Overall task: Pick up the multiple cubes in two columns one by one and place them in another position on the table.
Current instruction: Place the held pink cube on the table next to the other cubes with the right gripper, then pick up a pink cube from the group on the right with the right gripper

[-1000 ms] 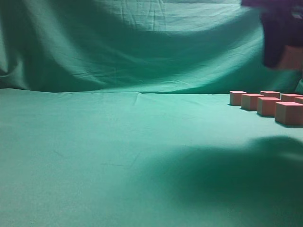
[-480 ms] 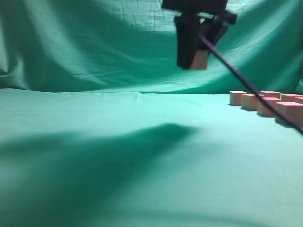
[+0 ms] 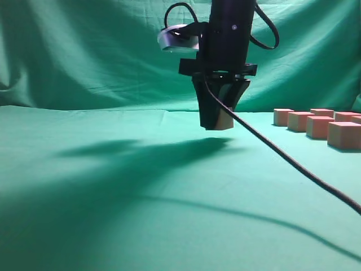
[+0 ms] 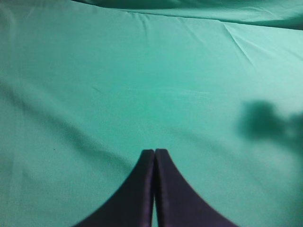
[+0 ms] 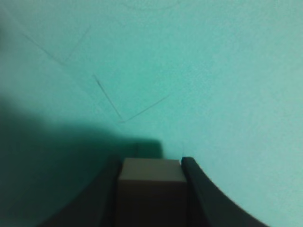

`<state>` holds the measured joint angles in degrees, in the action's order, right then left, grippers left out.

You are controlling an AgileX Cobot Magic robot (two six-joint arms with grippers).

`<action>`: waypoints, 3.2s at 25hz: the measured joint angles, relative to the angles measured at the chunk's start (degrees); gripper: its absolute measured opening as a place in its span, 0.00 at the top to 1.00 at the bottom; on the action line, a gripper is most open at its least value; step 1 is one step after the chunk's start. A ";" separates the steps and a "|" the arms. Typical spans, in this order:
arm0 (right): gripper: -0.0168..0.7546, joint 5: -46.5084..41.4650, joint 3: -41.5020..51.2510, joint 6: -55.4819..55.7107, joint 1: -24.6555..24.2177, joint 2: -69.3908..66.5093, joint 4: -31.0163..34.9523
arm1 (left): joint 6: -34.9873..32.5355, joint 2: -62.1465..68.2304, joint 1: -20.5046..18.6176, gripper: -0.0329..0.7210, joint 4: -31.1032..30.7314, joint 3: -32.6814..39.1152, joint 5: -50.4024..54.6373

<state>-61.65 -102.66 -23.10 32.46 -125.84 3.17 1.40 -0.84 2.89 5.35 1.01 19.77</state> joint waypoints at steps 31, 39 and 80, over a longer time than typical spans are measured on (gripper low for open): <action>0.53 -0.94 -1.16 7.04 0.00 -2.06 -1.69 | 0.00 0.00 0.00 0.96 0.00 0.00 0.00; 0.15 -8.45 -14.46 9.24 0.00 -1.00 -2.09 | 0.00 0.00 0.00 0.96 0.00 0.00 0.00; 0.22 22.44 54.38 25.24 -27.44 35.70 -1.01 | 0.00 0.00 0.00 0.96 0.00 0.00 0.00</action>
<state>-39.20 -48.28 2.15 5.01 -90.14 2.16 1.40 -0.84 2.89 5.35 1.01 19.77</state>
